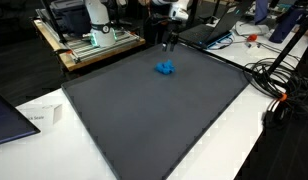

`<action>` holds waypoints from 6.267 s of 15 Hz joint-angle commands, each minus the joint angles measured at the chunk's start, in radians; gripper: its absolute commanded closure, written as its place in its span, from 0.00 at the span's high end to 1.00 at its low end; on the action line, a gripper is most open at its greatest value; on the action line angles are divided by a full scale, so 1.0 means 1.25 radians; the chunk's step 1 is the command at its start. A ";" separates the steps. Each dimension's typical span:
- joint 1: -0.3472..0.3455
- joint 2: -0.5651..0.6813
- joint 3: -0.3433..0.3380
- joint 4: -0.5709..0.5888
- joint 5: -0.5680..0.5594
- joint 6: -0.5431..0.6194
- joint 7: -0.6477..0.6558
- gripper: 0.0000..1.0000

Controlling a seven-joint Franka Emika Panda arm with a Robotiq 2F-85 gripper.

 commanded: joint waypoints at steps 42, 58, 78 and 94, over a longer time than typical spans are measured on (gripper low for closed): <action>-0.416 -0.017 -0.050 -0.238 -0.561 0.859 -0.013 1.00; -0.396 -0.047 -0.056 -0.217 -0.617 0.697 0.133 1.00; -0.411 -0.017 -0.032 -0.228 -0.547 0.722 0.104 1.00; -0.424 -0.127 0.004 -0.275 -0.560 0.716 0.274 1.00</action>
